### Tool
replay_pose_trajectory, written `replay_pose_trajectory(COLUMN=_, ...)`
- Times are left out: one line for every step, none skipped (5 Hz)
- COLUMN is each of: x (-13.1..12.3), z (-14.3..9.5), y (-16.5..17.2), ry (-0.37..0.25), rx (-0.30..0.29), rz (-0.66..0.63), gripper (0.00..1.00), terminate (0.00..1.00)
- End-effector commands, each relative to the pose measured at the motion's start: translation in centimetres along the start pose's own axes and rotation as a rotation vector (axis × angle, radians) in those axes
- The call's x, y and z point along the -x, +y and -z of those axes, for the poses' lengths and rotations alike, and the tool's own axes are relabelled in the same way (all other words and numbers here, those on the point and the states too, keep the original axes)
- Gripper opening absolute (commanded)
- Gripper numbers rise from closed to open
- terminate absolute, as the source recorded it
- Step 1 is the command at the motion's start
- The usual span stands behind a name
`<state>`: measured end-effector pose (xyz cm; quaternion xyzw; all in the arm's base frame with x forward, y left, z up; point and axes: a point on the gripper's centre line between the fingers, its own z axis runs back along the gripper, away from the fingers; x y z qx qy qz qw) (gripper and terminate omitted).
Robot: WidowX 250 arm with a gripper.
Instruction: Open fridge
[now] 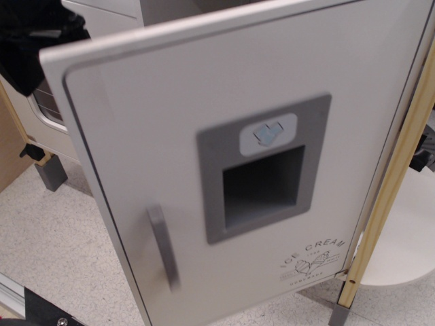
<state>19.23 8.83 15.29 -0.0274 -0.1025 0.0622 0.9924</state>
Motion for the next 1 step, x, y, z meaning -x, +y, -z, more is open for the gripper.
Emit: replay_pose_trajectory(x=2.92, z=-0.55, y=-3.19, ry=-0.010, rx=0.009, rz=0.168, gripper=1.00, terminate=1.00)
